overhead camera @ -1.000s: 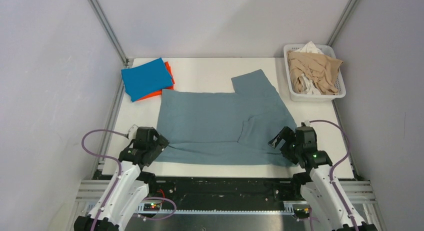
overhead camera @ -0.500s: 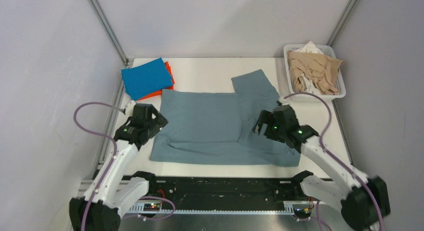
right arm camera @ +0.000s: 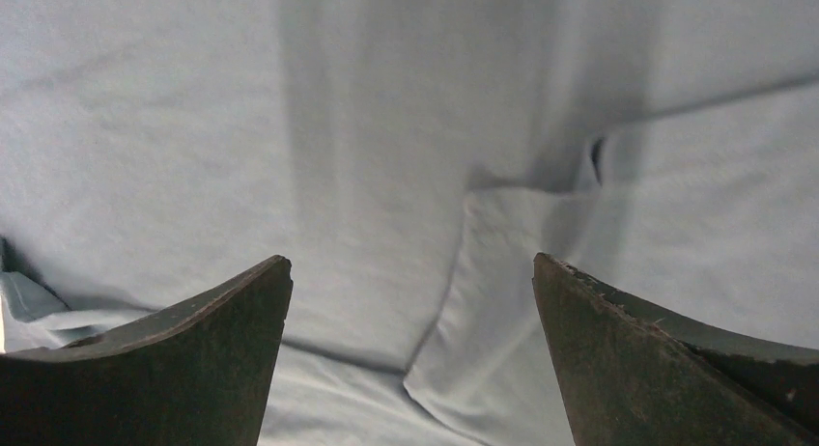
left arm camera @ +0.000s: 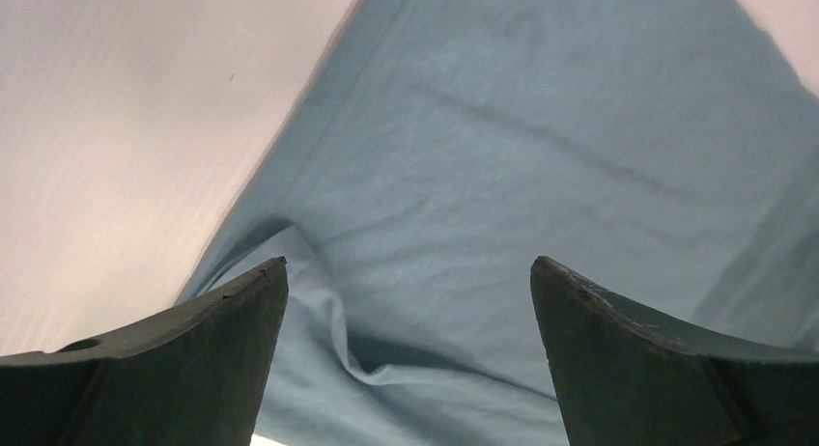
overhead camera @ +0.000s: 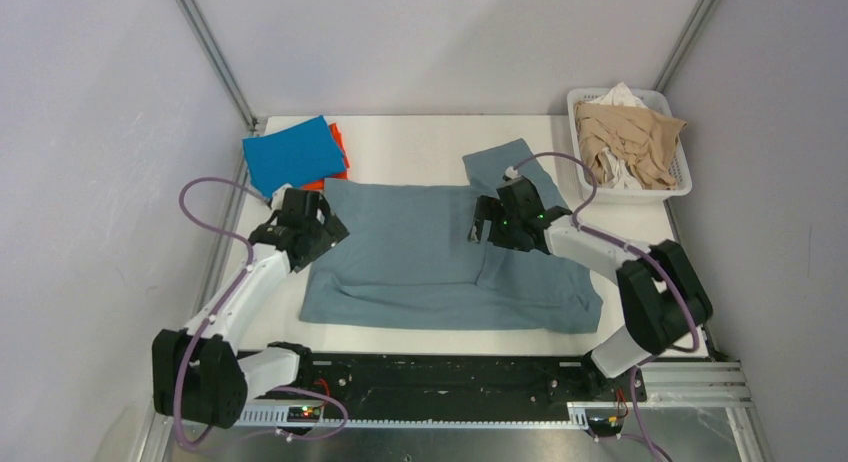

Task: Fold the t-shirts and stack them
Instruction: Fold the flattened tshirt in 1/3 of the way

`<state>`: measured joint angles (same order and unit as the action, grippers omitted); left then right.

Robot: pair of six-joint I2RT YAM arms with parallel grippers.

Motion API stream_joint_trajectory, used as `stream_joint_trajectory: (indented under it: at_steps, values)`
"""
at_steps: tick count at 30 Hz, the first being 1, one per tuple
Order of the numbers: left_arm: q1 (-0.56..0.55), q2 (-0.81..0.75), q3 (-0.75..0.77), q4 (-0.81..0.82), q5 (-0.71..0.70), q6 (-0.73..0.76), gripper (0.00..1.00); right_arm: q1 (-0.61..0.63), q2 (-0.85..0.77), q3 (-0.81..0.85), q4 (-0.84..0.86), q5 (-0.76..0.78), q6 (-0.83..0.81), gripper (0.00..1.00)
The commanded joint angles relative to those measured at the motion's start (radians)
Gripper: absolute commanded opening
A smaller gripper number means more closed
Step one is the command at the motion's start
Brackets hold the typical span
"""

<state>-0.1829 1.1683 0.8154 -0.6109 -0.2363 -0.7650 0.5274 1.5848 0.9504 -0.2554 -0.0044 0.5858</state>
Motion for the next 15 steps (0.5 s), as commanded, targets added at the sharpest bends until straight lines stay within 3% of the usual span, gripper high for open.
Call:
stream_joint_trajectory:
  at_steps: [1, 7, 15]
  values:
    - [0.013, 0.099, 0.117, 0.078, -0.014, 0.068, 1.0, -0.018, 0.104, 0.087, 0.074, -0.116, -0.027, 1.0]
    - [0.074, 0.319, 0.302, 0.111, 0.032, 0.174, 1.0, -0.089, 0.113, 0.185, 0.04, -0.133, -0.086, 0.99]
    - [0.132, 0.639, 0.557, 0.138, 0.072, 0.307, 1.0, -0.31, 0.049, 0.226, 0.107, -0.228, -0.086, 0.99]
